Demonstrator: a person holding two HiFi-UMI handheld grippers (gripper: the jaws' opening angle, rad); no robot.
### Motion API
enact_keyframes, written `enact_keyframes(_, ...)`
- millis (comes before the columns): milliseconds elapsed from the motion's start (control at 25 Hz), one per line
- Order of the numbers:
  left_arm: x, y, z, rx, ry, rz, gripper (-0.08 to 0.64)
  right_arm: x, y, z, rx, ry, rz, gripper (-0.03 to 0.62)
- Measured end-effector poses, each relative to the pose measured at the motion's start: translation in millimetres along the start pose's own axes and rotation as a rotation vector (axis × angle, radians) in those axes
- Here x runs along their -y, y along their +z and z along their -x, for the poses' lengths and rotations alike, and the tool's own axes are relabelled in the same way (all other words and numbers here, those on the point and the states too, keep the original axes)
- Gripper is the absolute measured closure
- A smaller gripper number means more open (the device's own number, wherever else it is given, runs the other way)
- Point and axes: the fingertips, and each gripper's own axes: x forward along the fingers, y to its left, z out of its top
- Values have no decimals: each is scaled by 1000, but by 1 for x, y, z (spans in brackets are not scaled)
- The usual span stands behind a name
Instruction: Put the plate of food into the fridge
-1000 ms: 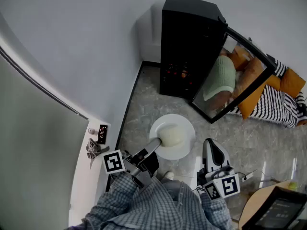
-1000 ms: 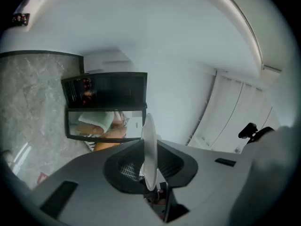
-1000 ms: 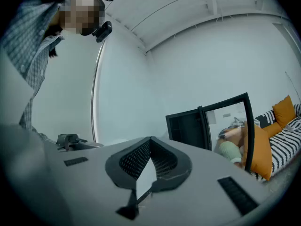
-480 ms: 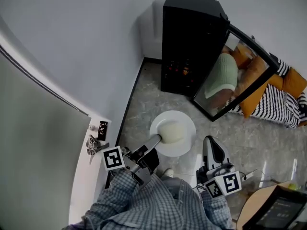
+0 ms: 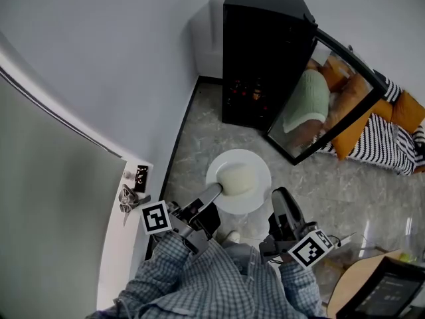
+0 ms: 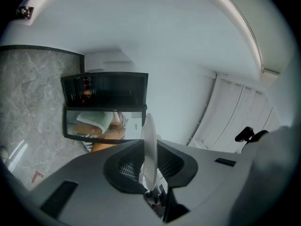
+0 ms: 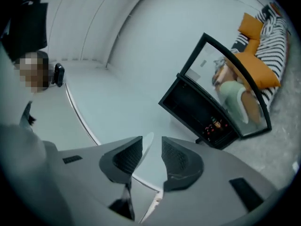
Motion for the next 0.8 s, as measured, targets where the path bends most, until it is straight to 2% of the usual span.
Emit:
enact_keyframes(240,1,3,1,24,-23,14,497,-8,-19,-7,-48,64,-181,482)
enact_keyframes(440,1,2,3,35,-30,19,496,-11,-24,-11,-84,81,-168,482)
enact_keyframes(560,1,4,2,40,-31,23,497,-12,-26,-14,-100,98,-200,482)
enact_keyframes(680,2,4,-1,19,-37,36,497,-19,-27,-18,-108,127,-209,483)
enact_keyframes(800,0,-2,-4,-6,-35,45,496,-20,-27,-18,-102,120,-189,490)
